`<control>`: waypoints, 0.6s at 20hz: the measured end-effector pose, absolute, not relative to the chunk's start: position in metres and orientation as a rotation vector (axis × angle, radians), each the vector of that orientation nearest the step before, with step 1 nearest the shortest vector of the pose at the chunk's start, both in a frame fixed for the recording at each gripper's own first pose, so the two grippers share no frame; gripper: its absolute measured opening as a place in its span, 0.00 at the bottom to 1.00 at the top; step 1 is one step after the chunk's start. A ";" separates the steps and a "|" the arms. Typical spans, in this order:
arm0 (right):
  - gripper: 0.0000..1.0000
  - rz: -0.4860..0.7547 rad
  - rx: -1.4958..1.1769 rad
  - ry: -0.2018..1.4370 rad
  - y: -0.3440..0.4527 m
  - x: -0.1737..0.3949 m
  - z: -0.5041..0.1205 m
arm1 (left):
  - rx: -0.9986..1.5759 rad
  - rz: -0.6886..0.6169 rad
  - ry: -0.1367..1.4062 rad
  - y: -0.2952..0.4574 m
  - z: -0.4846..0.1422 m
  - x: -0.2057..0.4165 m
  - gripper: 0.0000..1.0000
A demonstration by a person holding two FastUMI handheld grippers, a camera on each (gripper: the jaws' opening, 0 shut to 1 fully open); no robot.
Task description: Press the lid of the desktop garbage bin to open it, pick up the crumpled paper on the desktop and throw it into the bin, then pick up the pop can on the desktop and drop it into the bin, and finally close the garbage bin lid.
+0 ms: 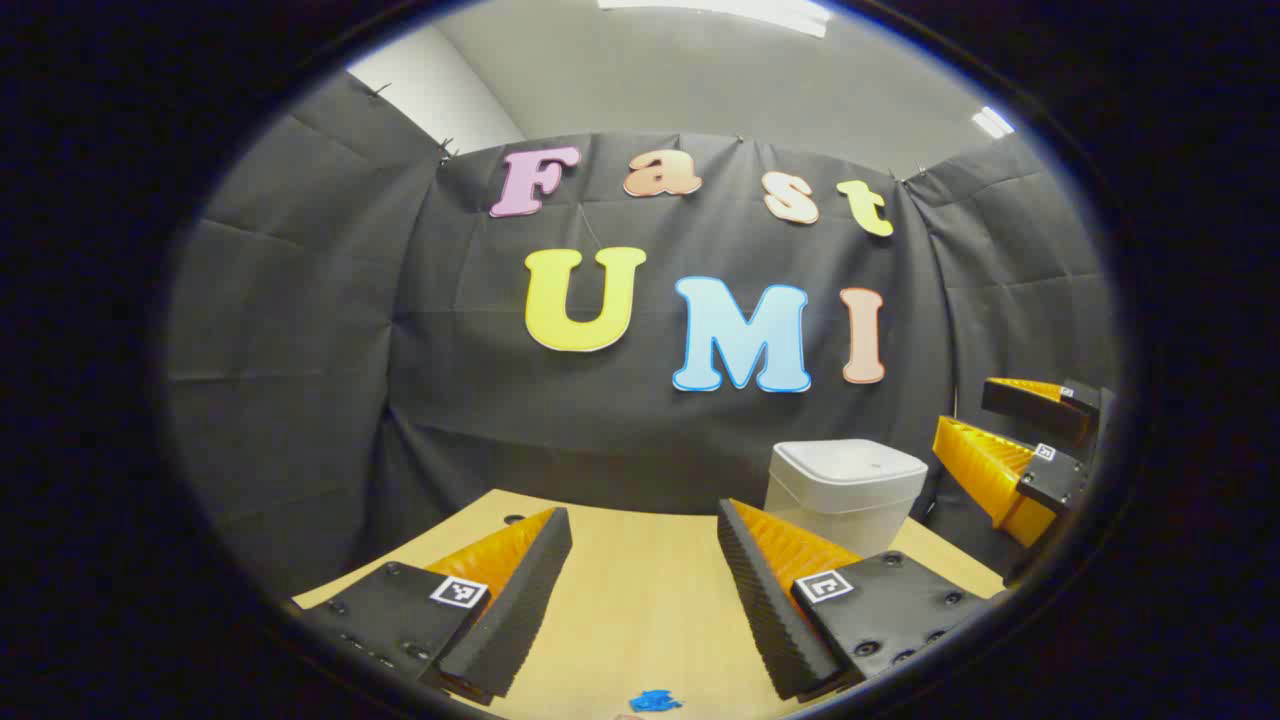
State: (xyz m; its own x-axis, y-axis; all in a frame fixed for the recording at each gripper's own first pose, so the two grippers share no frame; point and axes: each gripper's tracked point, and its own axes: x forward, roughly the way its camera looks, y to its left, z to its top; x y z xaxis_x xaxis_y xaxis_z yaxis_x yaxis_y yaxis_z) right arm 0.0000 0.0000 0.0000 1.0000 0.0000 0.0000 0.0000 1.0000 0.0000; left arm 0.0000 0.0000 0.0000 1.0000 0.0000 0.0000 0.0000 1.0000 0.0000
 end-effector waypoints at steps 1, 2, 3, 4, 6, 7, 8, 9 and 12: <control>0.95 -0.009 0.003 -0.003 -0.002 -0.002 0.002 | 0.001 -0.003 -0.008 -0.002 0.003 -0.001 0.96; 0.95 -0.026 0.008 -0.004 -0.005 -0.005 0.001 | 0.006 -0.009 -0.013 -0.005 0.005 -0.001 0.96; 0.95 -0.041 0.018 -0.002 -0.007 -0.005 0.002 | 0.016 -0.010 -0.011 -0.007 0.005 -0.001 0.96; 0.95 -0.049 0.032 0.001 -0.007 -0.008 0.001 | 0.027 -0.008 -0.012 -0.008 0.004 -0.002 0.96; 0.95 -0.047 0.054 0.014 -0.004 -0.010 0.000 | 0.040 -0.005 -0.021 -0.010 0.008 -0.004 0.96; 0.95 -0.039 0.061 0.027 -0.002 -0.009 -0.002 | 0.042 -0.003 -0.025 -0.012 0.010 -0.005 0.96; 0.95 -0.034 0.067 0.048 -0.001 -0.009 -0.006 | 0.043 -0.005 -0.027 -0.013 0.010 -0.007 0.96; 0.95 -0.030 0.075 0.065 -0.001 -0.009 -0.007 | 0.047 -0.006 -0.030 -0.015 0.011 -0.008 0.96; 1.00 -0.015 0.121 0.099 0.004 -0.012 -0.014 | 0.080 -0.002 -0.046 -0.020 0.015 -0.016 0.96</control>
